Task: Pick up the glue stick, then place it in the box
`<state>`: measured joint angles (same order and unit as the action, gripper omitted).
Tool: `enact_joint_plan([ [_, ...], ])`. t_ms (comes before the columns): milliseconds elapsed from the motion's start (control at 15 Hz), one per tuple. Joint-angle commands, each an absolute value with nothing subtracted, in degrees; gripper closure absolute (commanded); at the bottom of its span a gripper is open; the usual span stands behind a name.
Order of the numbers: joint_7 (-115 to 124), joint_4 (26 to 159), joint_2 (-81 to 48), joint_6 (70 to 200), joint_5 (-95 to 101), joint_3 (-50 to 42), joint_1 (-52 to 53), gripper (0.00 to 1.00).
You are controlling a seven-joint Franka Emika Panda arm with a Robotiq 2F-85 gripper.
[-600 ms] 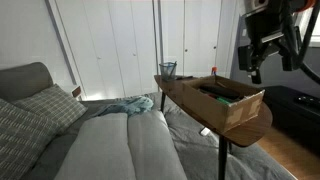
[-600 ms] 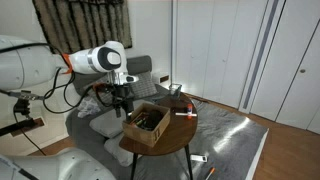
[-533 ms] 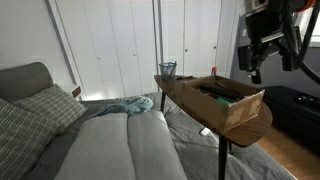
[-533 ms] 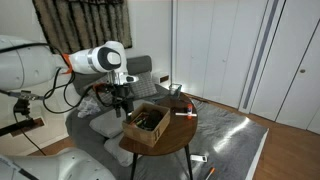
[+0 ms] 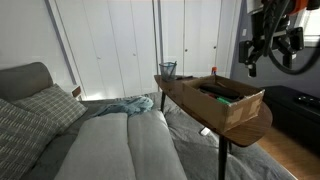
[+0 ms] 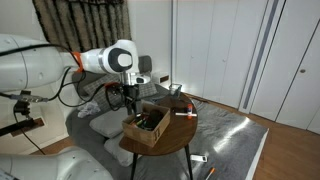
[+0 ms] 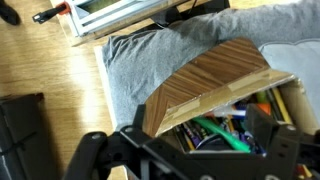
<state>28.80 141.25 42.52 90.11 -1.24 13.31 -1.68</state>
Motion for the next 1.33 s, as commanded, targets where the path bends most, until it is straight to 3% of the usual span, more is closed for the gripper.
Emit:
enact_joint_plan([
  [0, 28.3, 139.2, 42.0, 95.4, -0.1, 6.6, -6.8, 0.0],
  [467, 35.4, 127.2, 29.3, 113.3, -1.9, 4.1, -13.5, 0.0],
  [733, 35.2, 115.2, 15.4, 108.1, -3.8, 2.1, -11.9, 0.0],
  [800, 33.7, 122.9, 23.3, 112.1, -2.3, 1.7, -11.4, 0.0],
  [1267, 32.1, 115.3, 11.5, 110.8, 0.8, 0.3, -11.1, 0.0],
])
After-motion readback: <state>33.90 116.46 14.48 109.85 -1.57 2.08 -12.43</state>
